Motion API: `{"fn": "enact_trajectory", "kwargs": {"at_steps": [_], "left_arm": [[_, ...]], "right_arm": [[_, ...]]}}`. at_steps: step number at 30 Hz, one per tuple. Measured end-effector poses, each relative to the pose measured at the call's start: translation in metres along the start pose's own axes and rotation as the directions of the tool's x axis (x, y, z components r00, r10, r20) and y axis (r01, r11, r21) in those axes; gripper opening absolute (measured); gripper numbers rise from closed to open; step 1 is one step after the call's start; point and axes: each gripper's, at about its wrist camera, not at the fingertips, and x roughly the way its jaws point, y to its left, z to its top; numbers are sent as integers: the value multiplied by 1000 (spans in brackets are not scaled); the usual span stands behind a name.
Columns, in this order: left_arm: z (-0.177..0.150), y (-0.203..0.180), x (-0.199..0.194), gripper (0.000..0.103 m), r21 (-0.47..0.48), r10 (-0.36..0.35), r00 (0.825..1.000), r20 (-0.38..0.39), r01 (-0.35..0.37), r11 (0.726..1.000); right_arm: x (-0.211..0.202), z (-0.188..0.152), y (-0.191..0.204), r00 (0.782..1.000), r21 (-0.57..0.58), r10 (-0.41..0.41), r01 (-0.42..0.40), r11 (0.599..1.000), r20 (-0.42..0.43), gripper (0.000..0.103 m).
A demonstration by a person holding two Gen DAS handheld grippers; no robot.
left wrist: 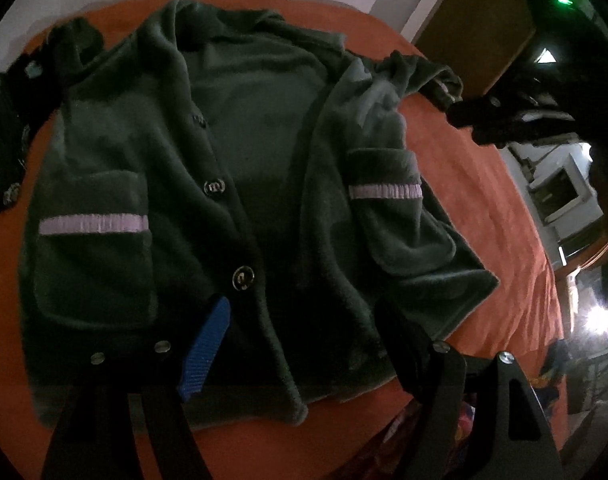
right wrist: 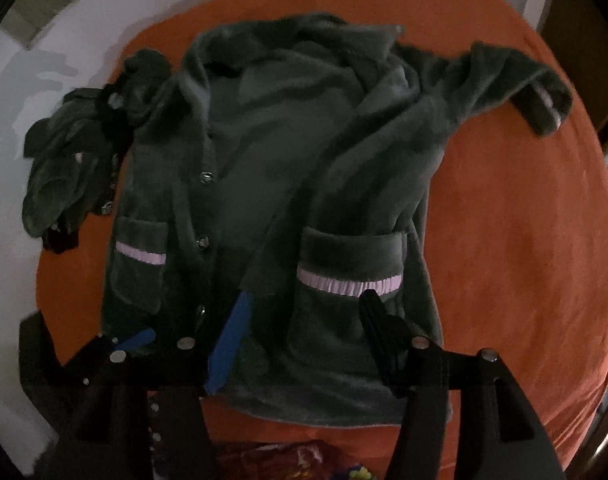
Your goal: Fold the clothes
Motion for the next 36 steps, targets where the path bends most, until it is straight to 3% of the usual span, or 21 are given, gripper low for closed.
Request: {"fn": "enact_trajectory", "kwargs": {"at_steps": [6, 9, 14, 17, 21, 24, 25, 27, 32, 36], "left_arm": [[19, 8, 29, 76, -1, -34, 998, -52, 34, 999], [44, 10, 57, 76, -4, -24, 997, -72, 24, 1000], [99, 15, 99, 76, -63, -91, 993, -71, 86, 994], [126, 17, 121, 76, -80, -103, 992, -77, 97, 992], [139, 15, 155, 74, -90, -110, 981, -161, 96, 991], [137, 7, 163, 43, -46, -44, 985, -165, 37, 998], [136, 6, 160, 27, -42, -44, 987, -153, 38, 998], [133, 6, 151, 12, -63, -86, 988, -129, 78, 995], [123, 0, 135, 12, -53, -90, 992, -94, 85, 995], [110, -4, 135, 12, -58, -95, 991, -92, 90, 994]], "right_arm": [[37, 63, -21, 999, 0, -41, 41, 999, -34, 57], [66, 102, -31, 998, -11, -60, 59, 998, -19, 57], [107, 164, -48, 996, 7, -84, 84, 996, 28, 57], [123, 191, -54, 987, -14, -151, 152, 988, 60, 57], [146, 218, -60, 965, -76, -244, 251, 965, 94, 57], [165, 225, -61, 955, -122, -280, 290, 949, 93, 53], [169, 225, -61, 951, -133, -294, 305, 943, 95, 29], [165, 225, -62, 945, -133, -308, 322, 937, 111, 21], [107, 235, -67, 967, -14, -186, 192, 981, 177, 19], [78, 244, -52, 973, -43, -144, 154, 987, 183, 19]]}}
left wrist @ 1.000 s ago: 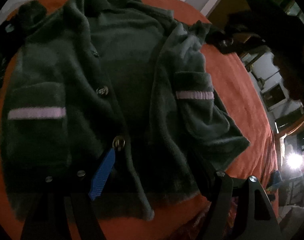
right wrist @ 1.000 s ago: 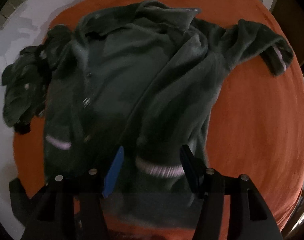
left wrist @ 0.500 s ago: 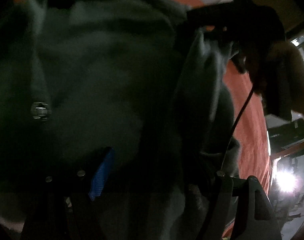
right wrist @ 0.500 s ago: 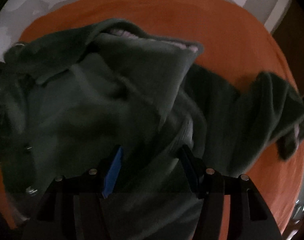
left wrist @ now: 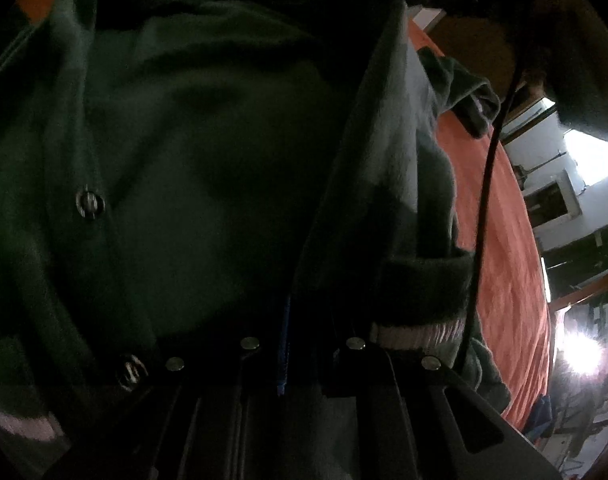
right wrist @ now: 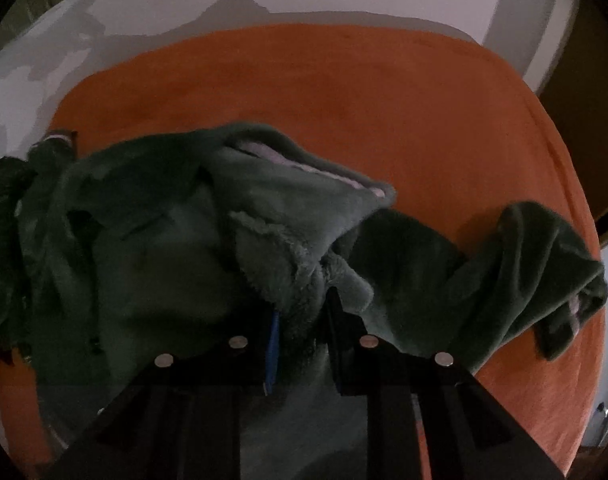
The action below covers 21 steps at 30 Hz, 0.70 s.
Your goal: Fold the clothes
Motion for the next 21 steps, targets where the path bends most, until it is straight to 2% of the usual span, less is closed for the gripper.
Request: {"fn": "enact_trajectory", "kwargs": {"at_steps": [4, 9, 13, 14, 16, 18, 19, 21], "left_arm": [[-21, -2, 3, 13, -23, 25, 1000, -9, -26, 999], [-42, -6, -6, 13, -68, 27, 1000, 1, -27, 997], [-61, -4, -18, 13, -101, 28, 1000, 11, -27, 995], [-67, -2, -21, 13, -114, 21, 1000, 12, -20, 993], [-72, 3, -24, 10, -138, -3, 1000, 14, 5, 990], [-72, 3, -22, 9, -133, 4, 1000, 17, -2, 991], [-73, 3, -21, 9, -127, 9, 1000, 17, -7, 992], [-72, 6, -19, 9, -122, 13, 1000, 18, -10, 993]], "right_arm": [[3, -1, 13, 999, -35, -20, 19, 999, -25, 20], [28, -1, 33, 992, -109, -105, 96, 989, -77, 22], [36, 3, 38, 986, -106, -145, 136, 985, -87, 22], [37, 4, 39, 984, -108, -156, 147, 983, -88, 24], [37, 5, 45, 980, -124, -177, 166, 978, -86, 34], [38, 5, 47, 977, -136, -201, 189, 972, -77, 34], [39, 4, 47, 976, -138, -207, 196, 971, -73, 32], [36, 2, 49, 980, -121, -191, 183, 976, -58, 18]]}}
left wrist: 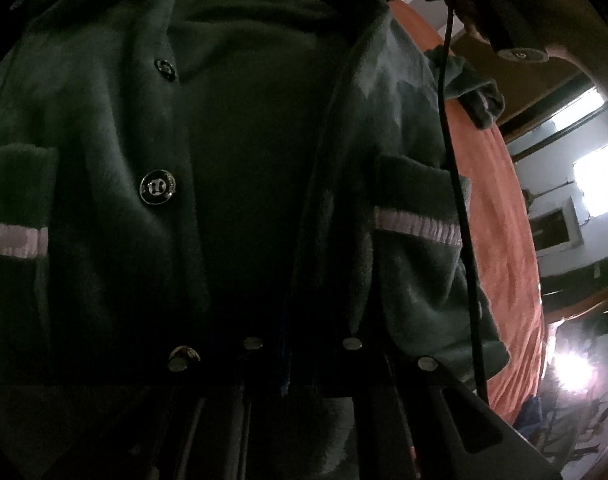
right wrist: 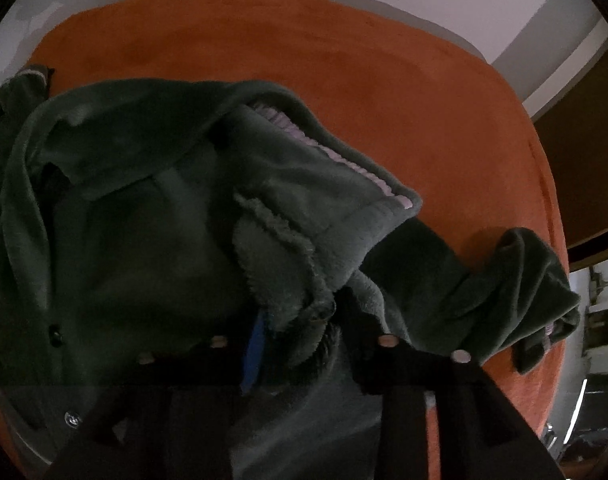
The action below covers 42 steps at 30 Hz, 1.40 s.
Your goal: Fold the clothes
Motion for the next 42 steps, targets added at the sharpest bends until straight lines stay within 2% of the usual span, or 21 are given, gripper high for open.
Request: {"fn": "enact_trajectory", "kwargs": {"at_steps": [3, 7, 12, 15, 20, 21, 22, 25, 28, 31, 34, 35, 37, 39, 42], "left_arm": [[2, 6, 1, 9, -14, -1, 1000, 0, 1, 1000], [1, 16, 7, 9, -40, -5, 1000, -12, 4, 999], [0, 21, 10, 10, -67, -12, 1000, -11, 11, 998], [-2, 22, 5, 11, -61, -4, 1000, -3, 4, 998], [-3, 26, 0, 10, -69, -2, 1000, 17, 3, 998], [-4, 27, -2, 6, -71, -7, 1000, 27, 8, 997], [-4, 29, -4, 1, -72, -11, 999, 37, 14, 997], [-4, 30, -13, 0, -55, -19, 998, 60, 22, 998], [-7, 32, -18, 0, -64, -19, 997, 69, 24, 998], [-10, 37, -17, 0, -80, -21, 998, 65, 26, 996], [-11, 42, -14, 0, -83, -16, 998, 55, 21, 996], [-11, 43, -13, 0, -85, -16, 999, 52, 20, 996], [-12, 46, -14, 0, -95, -26, 998, 53, 31, 995], [-12, 48, -15, 0, -101, -28, 998, 51, 33, 994], [-14, 46, -16, 0, -104, -21, 999, 48, 26, 994]], "right_arm": [[-8, -4, 0, 999, 33, 32, -34, 999, 35, 18], [-32, -6, -10, 989, 109, 127, -135, 985, 77, 18], [-58, 2, -22, 952, 238, 295, -306, 922, 84, 18], [-69, 4, -16, 926, 246, 367, -377, 893, 89, 18], [-65, 9, -1, 895, 282, 443, -440, 852, 58, 18], [-63, 10, 1, 891, 300, 451, -444, 844, 49, 18], [-59, 13, 1, 890, 324, 454, -441, 837, 38, 18], [-50, 20, 4, 887, 386, 462, -429, 816, 8, 18], [-46, 32, 14, 907, 391, 420, -384, 836, -9, 18], [-46, 47, 24, 918, 401, 395, -370, 838, 23, 18], [-51, 56, 35, 930, 362, 361, -362, 859, 73, 18], [-52, 58, 39, 929, 349, 364, -366, 863, 76, 21], [-46, 56, 50, 905, 334, 425, -412, 848, 37, 41], [-54, 49, 53, 875, 315, 480, -473, 823, 60, 46], [-76, 34, 53, 864, 273, 494, -501, 821, 97, 58]]}}
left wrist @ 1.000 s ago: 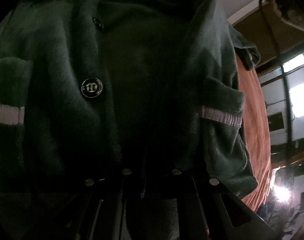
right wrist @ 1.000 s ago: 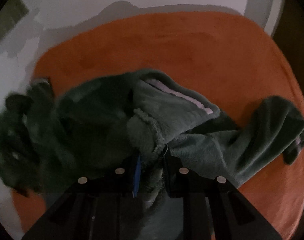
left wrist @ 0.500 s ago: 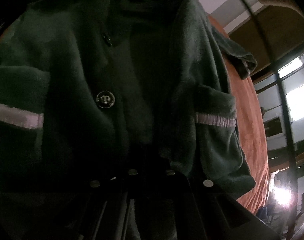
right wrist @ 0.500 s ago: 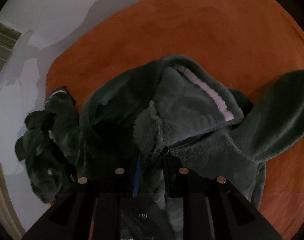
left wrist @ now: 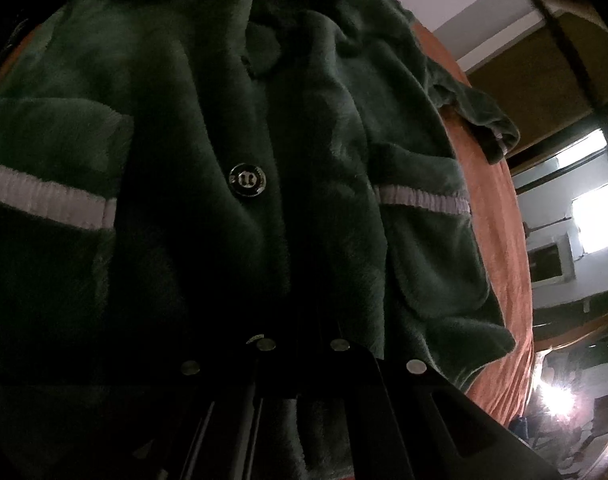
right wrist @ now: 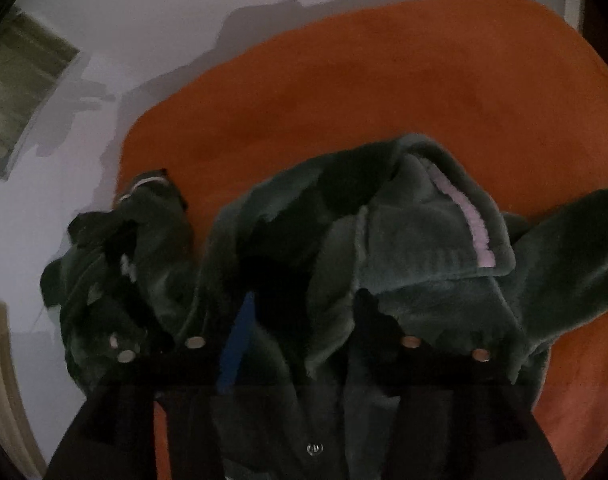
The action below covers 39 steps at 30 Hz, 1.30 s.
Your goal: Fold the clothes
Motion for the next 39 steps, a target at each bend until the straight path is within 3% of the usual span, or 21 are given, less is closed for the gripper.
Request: {"fn": "enact_trajectory", "kwargs": {"at_steps": [5, 11, 16, 19, 23, 27, 28, 29, 30, 31, 36, 39], "left_arm": [[-5, -2, -11, 0, -9, 17, 1000, 15, -17, 1000], [-7, 9, -20, 6, -58, 21, 1000, 1, -20, 998], [-3, -4, -22, 38, -24, 46, 999, 27, -45, 999], [-6, -8, -17, 39, -15, 54, 998, 17, -54, 998], [-17, -6, -12, 39, -8, 72, 997, 2, -72, 997], [-25, -14, -9, 36, 44, 97, 995, 9, -97, 994], [-26, -16, -10, 33, 62, 105, 994, 15, -106, 992], [-27, -16, -12, 33, 67, 108, 994, 22, -110, 992], [-26, -14, -15, 33, 60, 105, 994, 27, -107, 992], [-25, -10, -19, 33, 45, 98, 995, 28, -99, 994], [-27, 0, -37, 34, 22, 99, 995, 17, -99, 995], [-35, 3, -45, 36, 0, 65, 998, -6, -65, 998]], "right_arm": [[-39, -31, -12, 999, -33, 34, -34, 999, 15, 62], [-81, -84, -79, 1000, -33, -12, 13, 999, 20, 62], [-91, -140, -167, 994, 12, -101, 100, 995, 48, 62], [-78, -180, -226, 995, 133, -97, 94, 987, 12, 62], [-62, -237, -267, 999, 261, -20, 28, 965, -32, 62], [-52, -283, -262, 997, 191, -11, 24, 981, -73, 62], [-50, -292, -259, 997, 166, -14, 27, 986, -81, 56], [-49, -301, -256, 997, 147, -21, 32, 989, -77, 43], [-53, -305, -255, 998, 143, -36, 43, 989, -50, 13], [-56, -309, -253, 998, 139, -52, 54, 989, -22, 3], [-76, -327, -254, 979, 157, -191, 177, 972, 77, 3], [-91, -338, -238, 978, 96, -182, 173, 980, 104, 4]]}}
